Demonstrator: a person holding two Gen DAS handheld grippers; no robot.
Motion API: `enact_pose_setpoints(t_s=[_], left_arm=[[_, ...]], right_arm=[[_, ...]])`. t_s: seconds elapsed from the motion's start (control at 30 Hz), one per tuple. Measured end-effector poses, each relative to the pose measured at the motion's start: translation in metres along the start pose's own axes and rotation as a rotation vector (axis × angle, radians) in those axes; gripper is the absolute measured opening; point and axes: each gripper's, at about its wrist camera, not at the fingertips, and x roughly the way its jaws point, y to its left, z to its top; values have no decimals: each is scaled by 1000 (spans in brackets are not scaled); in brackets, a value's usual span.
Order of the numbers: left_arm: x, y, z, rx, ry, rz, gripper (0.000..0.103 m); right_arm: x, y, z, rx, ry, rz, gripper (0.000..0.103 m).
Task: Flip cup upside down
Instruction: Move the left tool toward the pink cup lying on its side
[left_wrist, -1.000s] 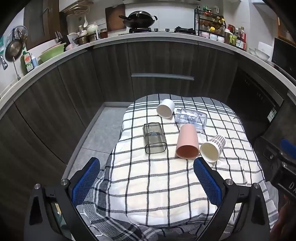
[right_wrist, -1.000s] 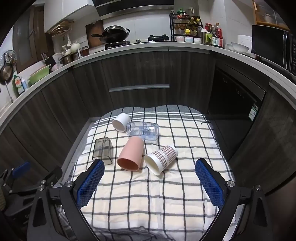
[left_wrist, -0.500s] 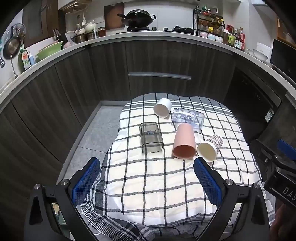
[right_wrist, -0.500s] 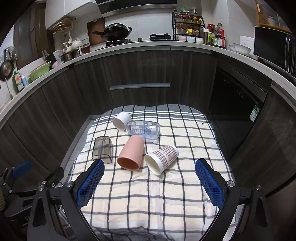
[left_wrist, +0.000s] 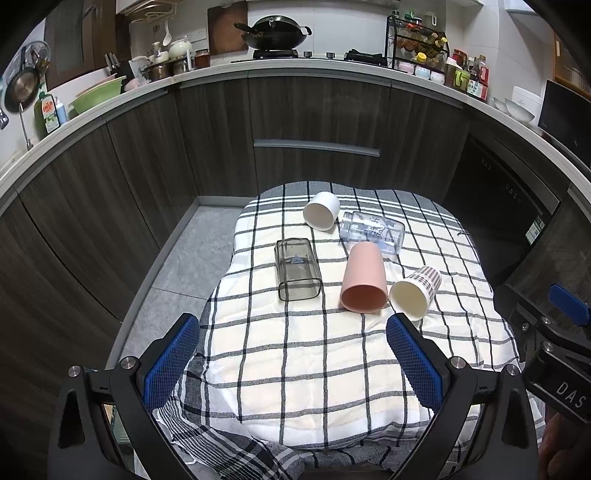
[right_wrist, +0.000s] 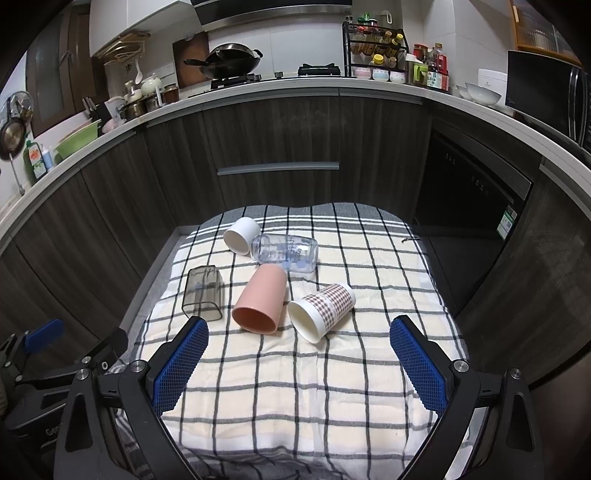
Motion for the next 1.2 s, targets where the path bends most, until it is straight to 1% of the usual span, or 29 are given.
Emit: enact_pose_setpoints(t_s=[0.47,1.2], left_arm=[[6,0,7,-6,8,-1,103],[13,-4,6,-5,16,-8,103]], right_arm=[[6,0,0,4,13,-2,99],[12,-4,1,11,21,-7,99]])
